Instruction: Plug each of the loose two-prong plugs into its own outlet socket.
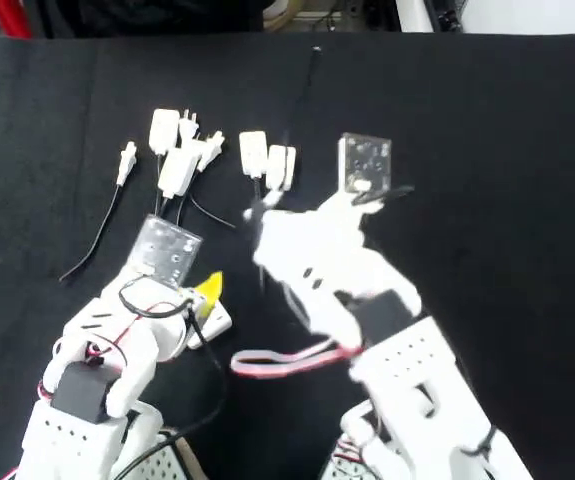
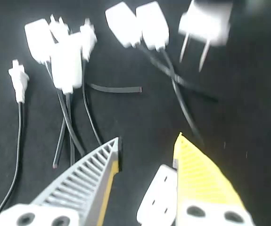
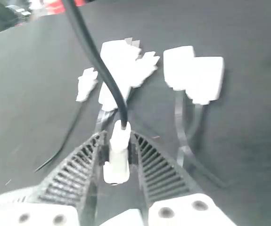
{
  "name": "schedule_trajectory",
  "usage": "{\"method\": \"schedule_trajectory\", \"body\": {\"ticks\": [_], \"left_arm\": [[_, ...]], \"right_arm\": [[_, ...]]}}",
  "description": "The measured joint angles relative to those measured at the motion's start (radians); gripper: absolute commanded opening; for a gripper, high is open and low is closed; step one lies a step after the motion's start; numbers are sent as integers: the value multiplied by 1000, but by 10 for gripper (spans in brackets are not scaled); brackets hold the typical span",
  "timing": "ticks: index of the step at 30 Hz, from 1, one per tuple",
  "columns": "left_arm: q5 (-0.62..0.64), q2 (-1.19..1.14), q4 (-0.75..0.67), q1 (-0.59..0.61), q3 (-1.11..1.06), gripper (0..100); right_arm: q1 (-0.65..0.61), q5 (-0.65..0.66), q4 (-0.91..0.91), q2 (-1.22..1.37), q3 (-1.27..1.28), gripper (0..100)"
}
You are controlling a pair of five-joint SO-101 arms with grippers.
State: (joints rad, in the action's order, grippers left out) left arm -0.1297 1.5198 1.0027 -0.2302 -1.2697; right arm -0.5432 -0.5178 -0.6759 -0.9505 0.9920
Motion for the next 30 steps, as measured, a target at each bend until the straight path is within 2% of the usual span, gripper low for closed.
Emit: {"method": "schedule_trajectory", "body": {"ticks": [5, 9, 13, 30], "left_arm": [[117, -2, -163, 0, -129, 198], [173, -3, -247, 58, -160, 198], [198, -3, -258, 100, -161, 199], [206, -3, -258, 121, -161, 197]], "right_arm": [[-135, 0, 0, -92, 57, 11], [-160, -2, 5, -121, 78, 12], [-175, 12, -2, -126, 78, 12], [-207, 95, -44, -124, 78, 12]]}}
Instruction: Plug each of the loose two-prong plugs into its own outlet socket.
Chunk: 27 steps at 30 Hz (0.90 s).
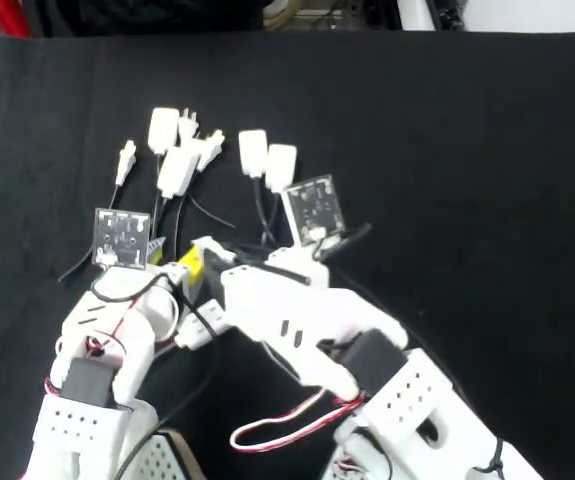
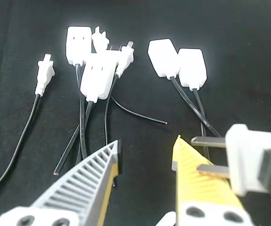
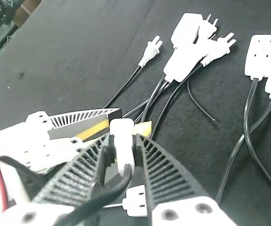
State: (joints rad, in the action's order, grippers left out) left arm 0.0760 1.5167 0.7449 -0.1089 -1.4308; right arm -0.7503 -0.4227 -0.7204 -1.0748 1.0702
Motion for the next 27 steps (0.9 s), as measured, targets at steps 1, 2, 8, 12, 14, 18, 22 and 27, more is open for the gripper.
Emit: {"method": "schedule_trajectory", "body": {"ticks": [1, 2, 8, 12, 14, 18, 22, 27], "left_arm": [[0, 0, 0, 0, 0, 197], [0, 0, 0, 0, 0, 197], [0, 0, 46, -2, 2, 199], [-34, 0, 164, 20, 25, 195], [-86, 0, 207, 57, 40, 195], [-163, 0, 270, 175, 66, 195], [-189, 0, 301, 356, 75, 195], [-196, 2, 302, 555, 61, 195]], "right_arm": [[0, 6, 0, 0, 0, 12], [0, 11, 0, 0, 0, 12], [35, 69, -23, 0, -5, 12], [124, 133, -133, 17, -74, 12], [144, 163, -199, 63, -120, 12], [164, 229, -275, 216, -204, 12], [167, 288, -310, 410, -287, 12], [115, 373, -324, 609, -358, 12]]}}
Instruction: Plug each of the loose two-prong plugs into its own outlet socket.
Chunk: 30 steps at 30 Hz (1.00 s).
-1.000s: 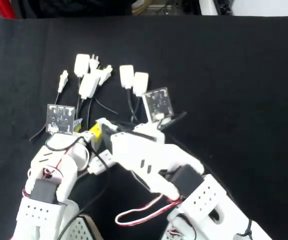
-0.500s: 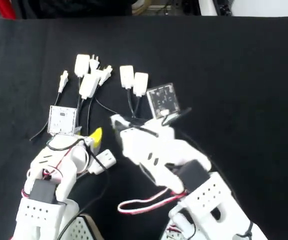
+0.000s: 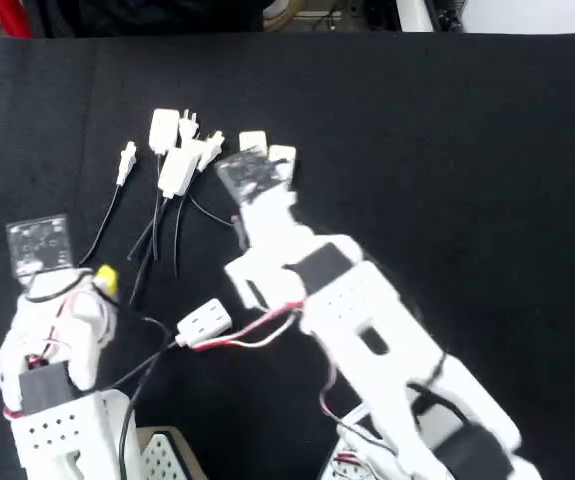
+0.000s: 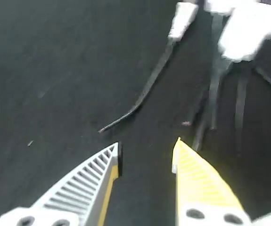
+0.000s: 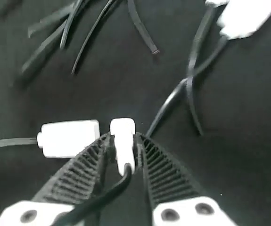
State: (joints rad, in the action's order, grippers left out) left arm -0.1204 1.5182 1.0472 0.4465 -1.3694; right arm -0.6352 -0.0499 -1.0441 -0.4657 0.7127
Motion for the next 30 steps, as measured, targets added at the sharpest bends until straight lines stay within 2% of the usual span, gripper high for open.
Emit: {"method": "schedule_trajectory", "body": {"ticks": [4, 12, 19, 30], "left_arm": [[-37, 3, 0, 61, -23, 195], [-126, 2, 0, 158, -97, 195], [-192, 2, 2, 181, -141, 195], [-199, 2, 5, 181, -141, 195]], "right_arm": [[-58, 52, 3, 95, -26, 12], [-144, 55, 34, 153, -28, 12], [-144, 58, 84, 232, -40, 12], [-147, 21, 104, 245, -49, 12]]}}
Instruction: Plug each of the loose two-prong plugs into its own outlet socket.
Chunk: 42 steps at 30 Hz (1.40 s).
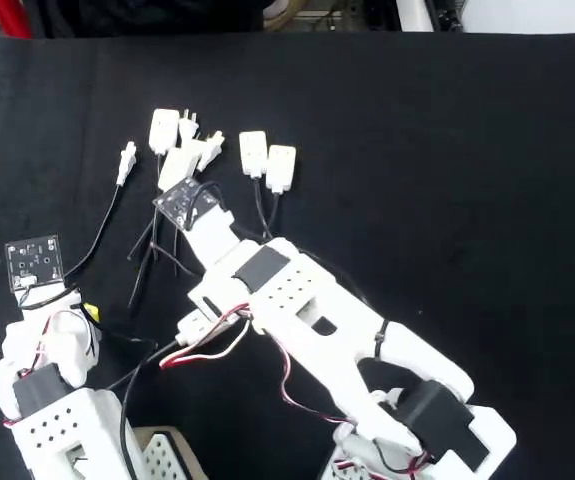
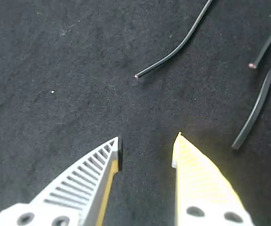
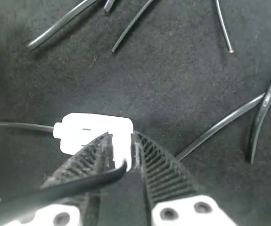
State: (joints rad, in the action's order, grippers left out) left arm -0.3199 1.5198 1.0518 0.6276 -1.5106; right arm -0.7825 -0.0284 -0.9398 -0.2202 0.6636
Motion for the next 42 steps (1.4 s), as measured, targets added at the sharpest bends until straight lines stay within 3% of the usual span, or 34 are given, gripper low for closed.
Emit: {"method": "schedule_trajectory", "body": {"ticks": [27, 42], "left_arm": [[0, 0, 0, 0, -6, 195], [0, 0, 0, 0, -6, 195]], "right_arm": [[-44, -173, -81, 11, -35, 12], [-58, -176, 58, 12, 83, 12]]}}
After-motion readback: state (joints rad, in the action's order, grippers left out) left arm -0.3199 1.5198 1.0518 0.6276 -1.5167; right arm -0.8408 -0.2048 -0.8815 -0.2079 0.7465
